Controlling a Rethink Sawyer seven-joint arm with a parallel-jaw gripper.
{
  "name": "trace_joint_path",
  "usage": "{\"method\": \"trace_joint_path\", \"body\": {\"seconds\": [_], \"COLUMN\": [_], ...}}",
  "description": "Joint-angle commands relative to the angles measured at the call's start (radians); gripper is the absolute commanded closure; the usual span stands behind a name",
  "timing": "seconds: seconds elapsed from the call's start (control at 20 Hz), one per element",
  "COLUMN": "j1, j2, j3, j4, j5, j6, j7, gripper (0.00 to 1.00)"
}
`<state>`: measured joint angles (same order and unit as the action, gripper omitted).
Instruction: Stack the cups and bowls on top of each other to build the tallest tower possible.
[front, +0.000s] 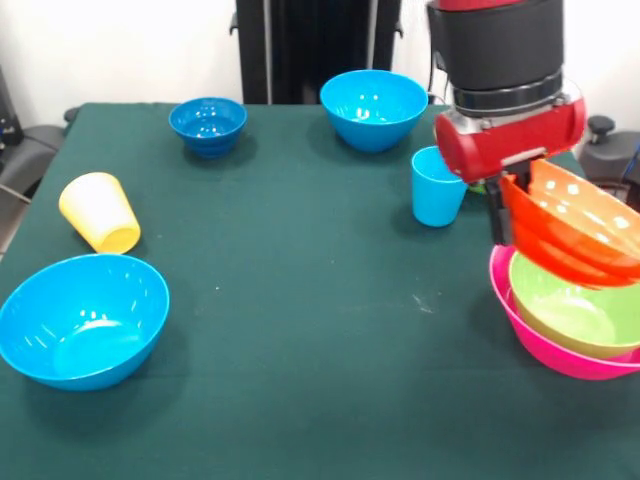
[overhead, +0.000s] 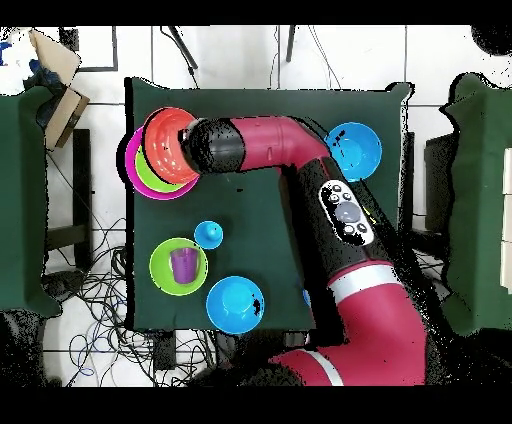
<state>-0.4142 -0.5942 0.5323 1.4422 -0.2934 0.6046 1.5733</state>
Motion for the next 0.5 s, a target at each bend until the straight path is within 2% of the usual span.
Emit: {"method": "trace_joint_path", "body": {"seconds": [0.05, 0.5], "j1": [0.066, 0.090], "j2": [0.069, 0.158], "j3": [-0.047, -0.104], "j4": [-0.029, -0.076], "j5": [-0.018, -0.046], "j6": [-0.085, -0.127], "j7": [0.137, 0.100], "gripper": [1.00, 1.00]}}
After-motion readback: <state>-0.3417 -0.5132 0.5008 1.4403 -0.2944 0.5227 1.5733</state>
